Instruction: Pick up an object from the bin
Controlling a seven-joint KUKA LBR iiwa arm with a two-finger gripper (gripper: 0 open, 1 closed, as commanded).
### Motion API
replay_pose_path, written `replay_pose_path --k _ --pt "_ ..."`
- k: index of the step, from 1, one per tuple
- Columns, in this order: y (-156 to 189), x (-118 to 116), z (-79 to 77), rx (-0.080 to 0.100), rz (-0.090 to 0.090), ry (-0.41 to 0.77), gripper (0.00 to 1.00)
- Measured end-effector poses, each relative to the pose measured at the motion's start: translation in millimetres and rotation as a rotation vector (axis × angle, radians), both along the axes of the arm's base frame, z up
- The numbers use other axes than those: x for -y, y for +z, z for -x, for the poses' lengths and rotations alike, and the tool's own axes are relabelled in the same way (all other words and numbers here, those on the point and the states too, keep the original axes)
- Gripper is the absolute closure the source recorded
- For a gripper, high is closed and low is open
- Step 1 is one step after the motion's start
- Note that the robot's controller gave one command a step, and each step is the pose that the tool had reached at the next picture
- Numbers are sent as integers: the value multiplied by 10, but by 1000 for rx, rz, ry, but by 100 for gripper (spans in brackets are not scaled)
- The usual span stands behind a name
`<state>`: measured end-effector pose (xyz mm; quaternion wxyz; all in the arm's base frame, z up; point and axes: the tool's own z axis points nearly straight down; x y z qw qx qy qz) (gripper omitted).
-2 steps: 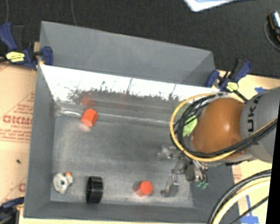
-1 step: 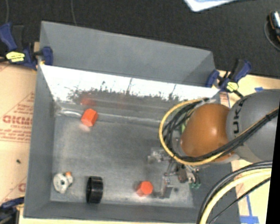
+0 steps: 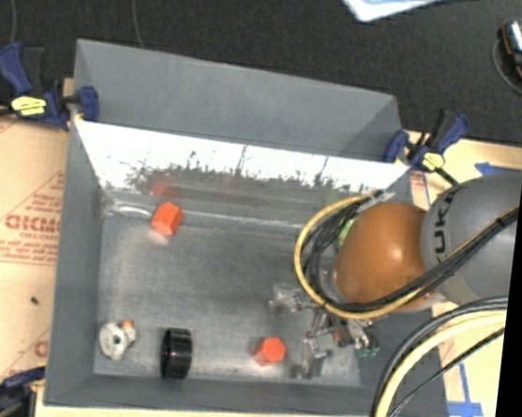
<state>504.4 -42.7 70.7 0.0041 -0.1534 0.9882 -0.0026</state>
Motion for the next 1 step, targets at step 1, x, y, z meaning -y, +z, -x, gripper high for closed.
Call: replay_pose_path --k 1 --pt "11 -367 203 16 1 62 0"
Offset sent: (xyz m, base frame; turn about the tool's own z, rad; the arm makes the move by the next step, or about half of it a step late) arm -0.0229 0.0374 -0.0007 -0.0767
